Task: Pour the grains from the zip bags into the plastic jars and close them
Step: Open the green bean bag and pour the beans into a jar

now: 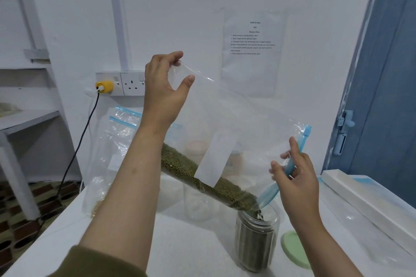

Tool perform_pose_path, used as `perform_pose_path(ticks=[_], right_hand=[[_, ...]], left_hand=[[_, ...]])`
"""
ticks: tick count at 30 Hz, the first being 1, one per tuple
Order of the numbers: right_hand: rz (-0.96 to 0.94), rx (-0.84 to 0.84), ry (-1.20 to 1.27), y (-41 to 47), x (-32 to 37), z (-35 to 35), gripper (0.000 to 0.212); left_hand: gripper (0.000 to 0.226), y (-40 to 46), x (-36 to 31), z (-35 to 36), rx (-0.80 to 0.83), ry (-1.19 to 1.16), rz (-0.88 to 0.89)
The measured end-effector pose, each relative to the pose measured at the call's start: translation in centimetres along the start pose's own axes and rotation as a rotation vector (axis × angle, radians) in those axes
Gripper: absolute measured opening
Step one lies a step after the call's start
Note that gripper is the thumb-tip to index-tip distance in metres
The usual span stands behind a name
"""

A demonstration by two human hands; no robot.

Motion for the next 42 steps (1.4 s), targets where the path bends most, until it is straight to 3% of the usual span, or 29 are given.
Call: perform_pose_path(ticks=[42], right_hand=[[0.007, 0.001, 0.031, -0.07, -0.08, 0.01, 0.065]], left_hand=[[0.044, 0.18, -0.47, -0.05, 0.007, 0.021, 0.024]])
Point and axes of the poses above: each hand's wrist, its own y-axis towards the middle knuckle, its own z-axis out of the palm, x = y × z, the point moved 1 cm from there along y, towards the middle knuckle, and after that the axes turned 12 degrees about z, right-handed, at the moved point
